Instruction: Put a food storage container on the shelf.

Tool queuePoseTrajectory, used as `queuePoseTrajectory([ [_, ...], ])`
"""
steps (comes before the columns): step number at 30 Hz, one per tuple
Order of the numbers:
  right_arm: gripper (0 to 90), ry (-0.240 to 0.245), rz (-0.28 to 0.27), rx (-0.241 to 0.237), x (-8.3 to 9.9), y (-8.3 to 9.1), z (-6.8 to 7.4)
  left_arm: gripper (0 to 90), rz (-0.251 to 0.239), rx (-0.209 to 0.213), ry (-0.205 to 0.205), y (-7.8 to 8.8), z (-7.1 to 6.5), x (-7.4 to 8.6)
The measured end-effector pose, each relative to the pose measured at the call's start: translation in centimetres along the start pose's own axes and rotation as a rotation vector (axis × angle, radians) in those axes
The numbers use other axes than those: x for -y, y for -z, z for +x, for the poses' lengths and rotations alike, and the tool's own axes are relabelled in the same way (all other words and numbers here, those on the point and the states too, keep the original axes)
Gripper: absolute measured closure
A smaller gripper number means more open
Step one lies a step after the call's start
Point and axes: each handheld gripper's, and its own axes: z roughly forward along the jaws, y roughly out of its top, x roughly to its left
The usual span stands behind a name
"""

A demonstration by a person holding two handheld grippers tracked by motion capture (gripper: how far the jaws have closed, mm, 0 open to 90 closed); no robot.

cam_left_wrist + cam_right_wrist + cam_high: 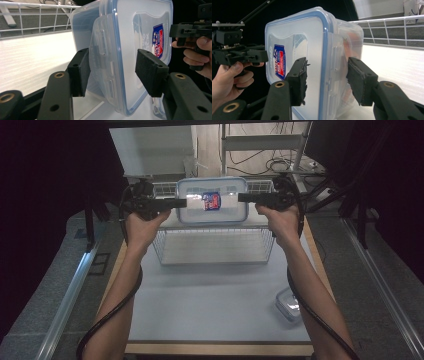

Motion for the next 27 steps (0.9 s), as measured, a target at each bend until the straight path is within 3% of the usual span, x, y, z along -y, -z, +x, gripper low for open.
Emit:
queuePoseTrajectory([
  [5,49.9,0.024,0.014,0.046,0.0,-0.5,0.0,41.1,0.012,-0.016,-0.002,-0.4,0.0,0.0],
  [7,47.1,0.059,0.036,0.103,0.1,-1.0,0.2,35.8,0.018,-0.011,0.022,-0.7,0.1,0.0],
  [9,46.4,0.059,0.041,0.101,0.2,-1.2,0.1,35.8,0.003,0.012,0.054,-0.9,0.7,0.2],
  [13,46.2,0.020,0.019,0.075,0.4,-1.4,-0.4,34.8,-0.007,0.023,0.080,-1.1,1.2,0.1],
  [14,45.7,0.018,0.021,0.073,0.5,-1.3,-0.4,34.4,-0.012,-0.003,0.063,-1.1,1.0,0.0],
  [15,45.7,0.018,0.021,0.073,0.5,-1.3,-0.4,34.1,-0.012,-0.003,0.063,-1.1,1.0,0.0],
  [16,45.3,0.020,0.021,0.072,0.5,-1.3,-0.4,34.1,-0.008,-0.052,0.026,-1.0,0.7,-0.1],
  [17,45.7,0.022,0.012,0.069,0.6,-1.2,-0.3,31.1,0.001,-0.070,0.014,-1.0,0.5,-0.2],
  [20,44.5,0.053,0.008,0.073,0.7,-0.9,-0.1,28.8,-0.021,-0.099,-0.033,-0.7,-0.2,-0.3],
  [24,44.5,0.111,-0.003,0.075,0.8,-0.3,0.6,34.9,-0.041,-0.112,-0.074,-0.1,-0.7,0.1],
  [27,45.8,0.144,-0.001,0.083,1.0,0.0,1.0,42.7,-0.080,-0.086,-0.106,0.8,-1.1,0.8],
])
